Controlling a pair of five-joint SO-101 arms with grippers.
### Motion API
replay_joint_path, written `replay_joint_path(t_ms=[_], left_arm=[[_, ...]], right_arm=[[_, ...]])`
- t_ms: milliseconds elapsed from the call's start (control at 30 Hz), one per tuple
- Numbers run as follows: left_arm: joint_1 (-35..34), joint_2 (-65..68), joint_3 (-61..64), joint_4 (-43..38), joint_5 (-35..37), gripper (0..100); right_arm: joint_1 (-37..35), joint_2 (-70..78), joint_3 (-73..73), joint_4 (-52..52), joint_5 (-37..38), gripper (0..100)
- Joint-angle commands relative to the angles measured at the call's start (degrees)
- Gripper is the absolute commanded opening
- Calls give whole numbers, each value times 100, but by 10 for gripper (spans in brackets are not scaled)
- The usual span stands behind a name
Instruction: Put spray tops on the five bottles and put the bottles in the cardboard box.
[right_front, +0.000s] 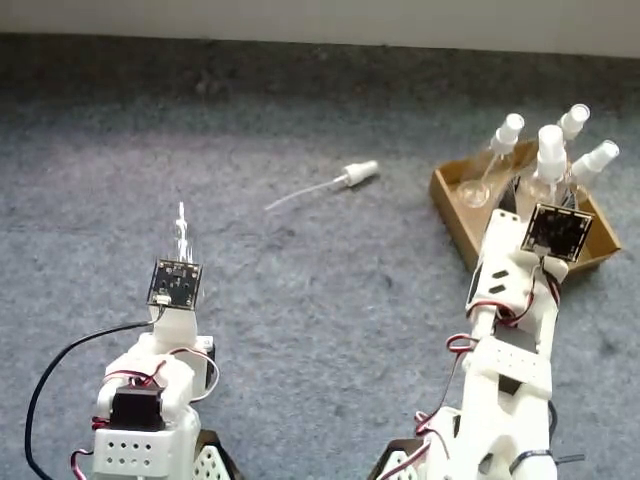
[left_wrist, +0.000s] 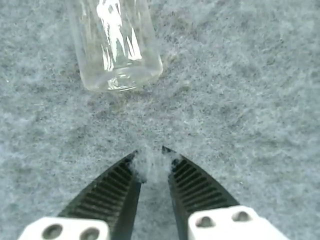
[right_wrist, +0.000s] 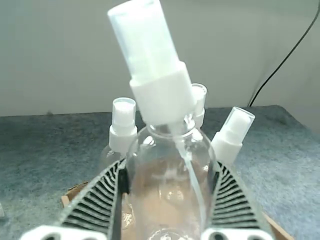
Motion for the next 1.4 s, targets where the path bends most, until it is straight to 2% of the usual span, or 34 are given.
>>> replay_joint_path(t_ms=[0,967,1300,1367], left_arm=[[84,-48,136,-70,-9,5],[92,-48,136,-79,-9,7],[92,-48,136,-79,-9,7],[92,-48,136,-79,-9,7]], right_arm=[[84,277,-40,-541,18,101],[-40,3618,-110,-3793,18,101],[-180,4259,-716,-3829,9,101],[-180,4426,-857,-3829,-229,101]])
